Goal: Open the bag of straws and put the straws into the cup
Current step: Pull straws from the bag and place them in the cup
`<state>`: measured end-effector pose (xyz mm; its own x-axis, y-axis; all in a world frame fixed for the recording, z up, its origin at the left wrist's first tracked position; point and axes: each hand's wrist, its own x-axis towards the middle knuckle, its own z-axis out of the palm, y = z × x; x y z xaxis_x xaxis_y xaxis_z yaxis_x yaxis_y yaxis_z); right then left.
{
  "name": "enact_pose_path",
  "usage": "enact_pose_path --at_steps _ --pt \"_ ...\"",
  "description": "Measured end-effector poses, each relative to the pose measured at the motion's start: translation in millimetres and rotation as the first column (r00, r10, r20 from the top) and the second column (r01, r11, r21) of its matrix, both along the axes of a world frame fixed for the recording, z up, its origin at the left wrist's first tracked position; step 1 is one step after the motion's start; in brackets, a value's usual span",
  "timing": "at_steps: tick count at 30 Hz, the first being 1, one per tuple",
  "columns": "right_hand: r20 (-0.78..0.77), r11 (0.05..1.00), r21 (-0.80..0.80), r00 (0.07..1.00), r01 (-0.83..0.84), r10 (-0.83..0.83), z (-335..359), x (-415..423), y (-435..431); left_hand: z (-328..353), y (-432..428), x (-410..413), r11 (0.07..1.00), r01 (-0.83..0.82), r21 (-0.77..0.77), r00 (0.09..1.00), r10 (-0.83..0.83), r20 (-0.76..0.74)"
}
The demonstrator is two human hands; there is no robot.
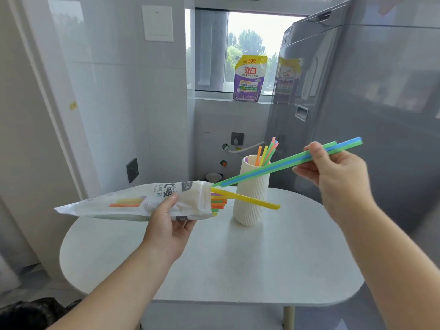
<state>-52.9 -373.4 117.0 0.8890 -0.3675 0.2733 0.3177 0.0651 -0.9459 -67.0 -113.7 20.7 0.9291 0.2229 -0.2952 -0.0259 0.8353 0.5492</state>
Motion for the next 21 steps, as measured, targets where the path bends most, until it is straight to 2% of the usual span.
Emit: enact_pose_path --at_steps 7,12,21 --pt "0.060 0.999 -0.002 0.997 0.049 -0.049 12.2 -2.8 -11.8 -1.9 -3.4 4.2 0.999 -0.005 -0.035 1.000 0.004 -0.021" --pt "0.167 0.982 0.001 0.968 0.187 -0.185 15.7 -4.1 -13.7 -4.4 -7.2 5.4 0.999 0.002 -0.034 1.000 -0.002 -0.022" --pt "0.315 0.902 -0.231 0.906 0.364 -0.284 15.4 -5.1 -9.5 -6.3 -6.9 5.6 1.000 0.010 -0.029 1.000 -0.011 -0.018"
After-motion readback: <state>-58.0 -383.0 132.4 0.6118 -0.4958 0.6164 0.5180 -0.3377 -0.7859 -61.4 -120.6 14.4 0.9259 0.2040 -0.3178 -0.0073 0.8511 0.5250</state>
